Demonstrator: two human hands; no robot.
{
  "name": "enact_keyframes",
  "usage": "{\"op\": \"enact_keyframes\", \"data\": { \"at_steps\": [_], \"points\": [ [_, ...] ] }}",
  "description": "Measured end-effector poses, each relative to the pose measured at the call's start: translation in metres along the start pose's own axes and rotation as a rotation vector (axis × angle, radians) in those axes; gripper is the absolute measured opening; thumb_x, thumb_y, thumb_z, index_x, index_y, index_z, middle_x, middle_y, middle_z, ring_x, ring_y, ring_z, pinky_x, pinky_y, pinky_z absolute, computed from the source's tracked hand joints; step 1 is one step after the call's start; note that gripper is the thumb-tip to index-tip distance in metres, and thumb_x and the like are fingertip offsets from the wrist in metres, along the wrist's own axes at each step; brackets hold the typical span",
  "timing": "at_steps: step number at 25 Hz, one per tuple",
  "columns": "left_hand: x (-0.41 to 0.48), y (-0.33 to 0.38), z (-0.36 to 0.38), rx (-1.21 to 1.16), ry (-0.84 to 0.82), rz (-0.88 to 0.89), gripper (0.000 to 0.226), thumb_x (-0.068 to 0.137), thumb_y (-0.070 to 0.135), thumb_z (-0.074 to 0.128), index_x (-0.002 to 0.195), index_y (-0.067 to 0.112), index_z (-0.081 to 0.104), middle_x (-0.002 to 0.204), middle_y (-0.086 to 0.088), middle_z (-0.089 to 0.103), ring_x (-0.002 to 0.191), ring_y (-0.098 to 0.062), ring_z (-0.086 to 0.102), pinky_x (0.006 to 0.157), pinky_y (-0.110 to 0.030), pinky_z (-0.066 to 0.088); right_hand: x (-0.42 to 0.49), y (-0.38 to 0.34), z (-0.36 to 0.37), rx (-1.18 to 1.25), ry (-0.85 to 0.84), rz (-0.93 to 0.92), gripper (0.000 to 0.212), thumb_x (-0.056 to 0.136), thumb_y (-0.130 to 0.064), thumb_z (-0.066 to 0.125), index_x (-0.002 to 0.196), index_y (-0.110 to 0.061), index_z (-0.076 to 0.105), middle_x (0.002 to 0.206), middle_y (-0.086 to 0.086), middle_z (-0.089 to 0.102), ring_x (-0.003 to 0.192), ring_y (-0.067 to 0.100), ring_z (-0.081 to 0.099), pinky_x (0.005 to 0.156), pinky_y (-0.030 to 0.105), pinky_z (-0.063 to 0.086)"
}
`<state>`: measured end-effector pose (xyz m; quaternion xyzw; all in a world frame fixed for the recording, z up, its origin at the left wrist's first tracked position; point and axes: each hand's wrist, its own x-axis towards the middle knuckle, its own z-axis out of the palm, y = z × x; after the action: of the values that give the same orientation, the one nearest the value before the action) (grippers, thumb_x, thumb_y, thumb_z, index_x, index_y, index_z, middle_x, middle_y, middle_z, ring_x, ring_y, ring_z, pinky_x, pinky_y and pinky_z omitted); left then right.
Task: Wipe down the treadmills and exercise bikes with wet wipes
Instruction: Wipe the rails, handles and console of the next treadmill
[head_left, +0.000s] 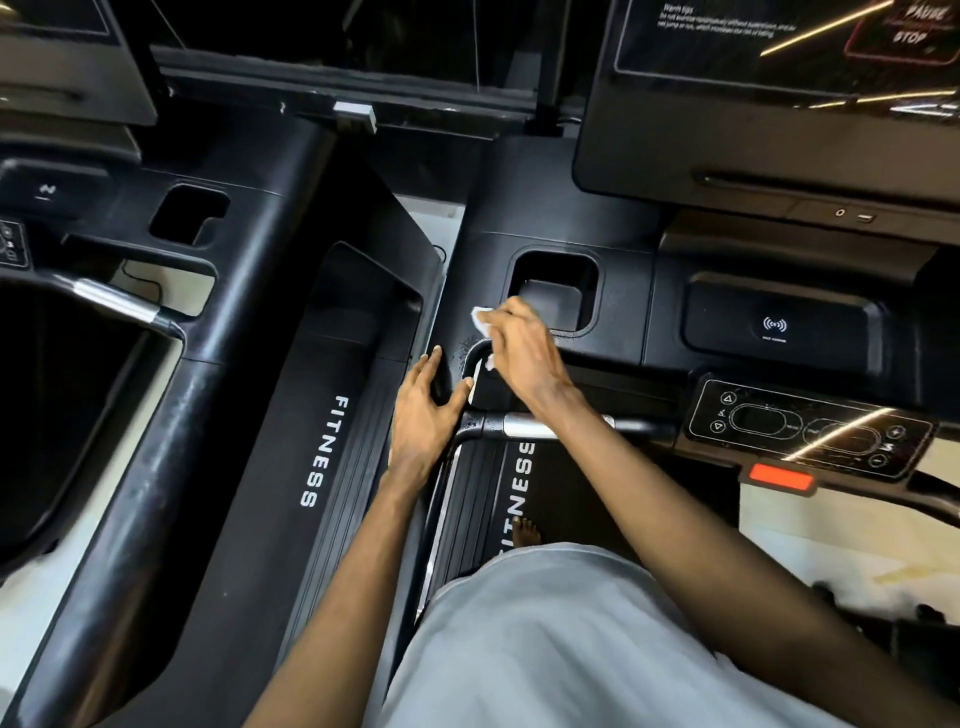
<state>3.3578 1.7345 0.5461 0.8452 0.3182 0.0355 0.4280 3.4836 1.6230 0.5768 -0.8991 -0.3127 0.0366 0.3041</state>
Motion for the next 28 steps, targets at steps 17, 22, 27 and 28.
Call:
{"op": "enact_keyframes", "data": {
  "at_steps": [17,22,27,28],
  "points": [
    [-0.001,-0.020,-0.011,-0.139,-0.120,-0.214,0.100,0.083,0.066,0.069,0.157,0.013,0.030,0.158,-0.009,0.040,0.143,-0.023,0.041,0.114,-0.034,0.034,0.064,-0.010,0.017,-0.296,-0.310,-0.176,0.042,0.082,0.010,0.063,0.120,-0.007,0.071,0.110,0.011,0.060,0.108,0.027,0.056,0.092,0.040,0.052],
    [0.006,-0.029,-0.011,-0.223,-0.175,-0.241,0.104,0.077,0.068,0.073,0.156,0.015,0.032,0.155,-0.007,0.045,0.139,-0.021,0.046,0.107,-0.027,0.035,0.055,-0.038,0.033,-0.450,-0.552,-0.369,0.026,0.085,0.007,0.057,0.107,0.001,0.070,0.113,0.014,0.057,0.109,0.029,0.053,0.087,0.036,0.049],
    [0.015,-0.028,-0.011,-0.255,-0.177,-0.217,0.098,0.077,0.061,0.078,0.154,0.019,0.035,0.153,-0.006,0.045,0.137,-0.019,0.048,0.104,-0.025,0.036,0.093,-0.046,0.029,-0.460,-0.428,-0.250,0.031,0.080,0.021,0.049,0.106,0.011,0.063,0.117,0.021,0.050,0.106,0.037,0.055,0.082,0.043,0.053],
    [0.016,-0.027,-0.010,-0.255,-0.167,-0.206,0.096,0.078,0.058,0.078,0.155,0.019,0.035,0.153,-0.005,0.045,0.137,-0.019,0.048,0.104,-0.024,0.035,0.102,-0.037,0.024,-0.460,-0.368,-0.213,0.032,0.080,0.021,0.050,0.107,0.010,0.064,0.117,0.020,0.051,0.107,0.036,0.054,0.084,0.045,0.053]
  ]
}}
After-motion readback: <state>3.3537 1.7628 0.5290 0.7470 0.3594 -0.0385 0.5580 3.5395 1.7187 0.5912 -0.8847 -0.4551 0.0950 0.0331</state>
